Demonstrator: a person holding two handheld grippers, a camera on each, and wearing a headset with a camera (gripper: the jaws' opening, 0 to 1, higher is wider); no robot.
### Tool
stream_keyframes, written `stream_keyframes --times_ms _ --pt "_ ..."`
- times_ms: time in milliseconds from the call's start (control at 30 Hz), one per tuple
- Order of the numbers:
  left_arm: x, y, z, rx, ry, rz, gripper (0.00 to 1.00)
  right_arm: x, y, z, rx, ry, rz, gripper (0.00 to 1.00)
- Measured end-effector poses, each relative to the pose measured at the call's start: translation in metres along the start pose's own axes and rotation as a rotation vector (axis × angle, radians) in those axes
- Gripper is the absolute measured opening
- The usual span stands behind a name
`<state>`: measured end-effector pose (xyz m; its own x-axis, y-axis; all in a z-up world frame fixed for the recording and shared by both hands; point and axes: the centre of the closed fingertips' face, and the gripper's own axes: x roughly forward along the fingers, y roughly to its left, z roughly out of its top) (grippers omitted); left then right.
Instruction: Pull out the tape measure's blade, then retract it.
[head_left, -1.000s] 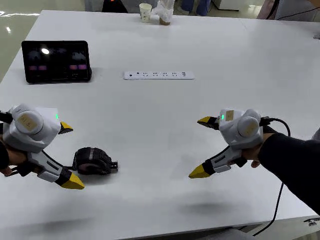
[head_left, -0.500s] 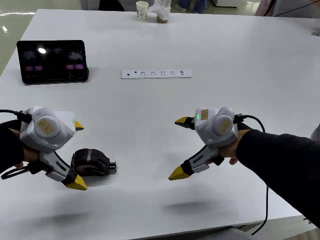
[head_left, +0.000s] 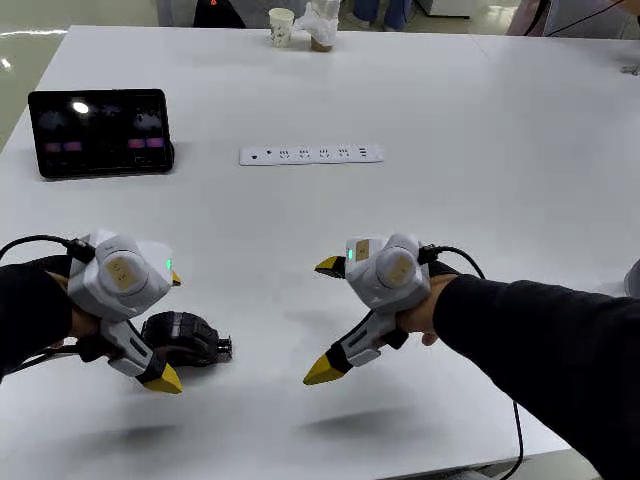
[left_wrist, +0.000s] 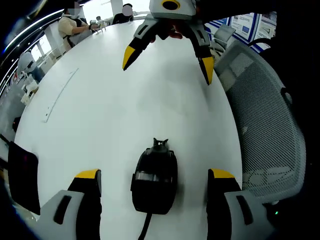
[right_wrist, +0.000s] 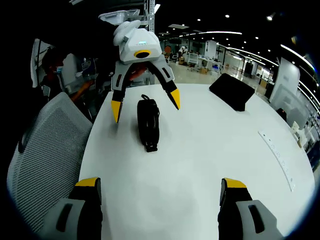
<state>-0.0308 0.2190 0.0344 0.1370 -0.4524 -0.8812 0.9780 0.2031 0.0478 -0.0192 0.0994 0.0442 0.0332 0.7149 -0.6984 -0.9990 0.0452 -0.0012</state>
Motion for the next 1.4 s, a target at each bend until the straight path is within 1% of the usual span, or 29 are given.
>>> stream_keyframes --times_ms 67,167,233,267,400,500,733,900,967,1033,1100,1133,1200,1267,1333,1400 --pt "0.003 0.0 -0.003 0.001 0.018 -0.006 0.8 0.005 0.0 0.003 0.01 -0.006 0.007 0.99" --pt "0.007 0.0 -0.005 -0.006 0.032 -0.006 0.76 0.012 0.0 0.006 0.019 -0.01 0.01 0.99" --pt "0.009 0.002 -0.006 0.004 0.041 0.009 0.75 0.014 0.001 0.006 0.021 -0.007 0.011 0.99" --pt "0.01 0.002 -0.006 0.003 0.045 0.008 0.73 0.015 0.002 0.007 0.022 -0.008 0.011 0.99" --pt "0.01 0.0 -0.005 -0.006 0.042 -0.001 0.69 0.019 0.005 0.009 0.022 -0.008 0.017 0.99" --pt "0.011 0.0 -0.007 0.003 0.053 0.004 0.64 0.021 0.007 0.011 0.017 -0.008 0.022 0.99" --pt "0.011 0.0 -0.009 0.006 0.064 0.003 0.57 0.026 0.007 0.02 0.03 -0.024 0.022 0.99" --pt "0.012 0.002 -0.01 0.015 0.065 0.006 0.53 0.029 0.008 0.024 0.022 -0.027 0.027 0.99" --pt "0.012 0.001 -0.011 0.005 0.069 -0.003 0.49 0.03 0.008 0.025 0.02 -0.026 0.03 0.99" --pt "0.012 0.0 -0.011 0.007 0.072 -0.009 0.46 0.03 0.007 0.025 0.018 -0.026 0.03 0.99" --pt "0.012 0.001 -0.013 0.03 0.079 0.003 0.43 0.031 0.007 0.025 0.017 -0.024 0.031 0.99" --pt "0.012 0.001 -0.013 0.031 0.084 0.002 0.42 0.031 0.006 0.024 0.016 -0.022 0.031 0.99" --pt "0.013 0.002 -0.014 0.031 0.083 -0.004 0.38 0.031 0.005 0.023 0.016 -0.02 0.031 0.99" --pt "0.012 0.003 -0.013 0.029 0.079 0.005 0.33 0.031 0.005 0.023 0.014 -0.017 0.031 0.98" --pt "0.012 0.004 -0.014 0.03 0.074 0.008 0.33 0.031 0.005 0.022 0.006 -0.012 0.029 0.94" --pt "0.012 0.003 -0.014 0.027 0.073 0.01 0.33 0.031 0.005 0.021 0.011 -0.011 0.033 0.94"
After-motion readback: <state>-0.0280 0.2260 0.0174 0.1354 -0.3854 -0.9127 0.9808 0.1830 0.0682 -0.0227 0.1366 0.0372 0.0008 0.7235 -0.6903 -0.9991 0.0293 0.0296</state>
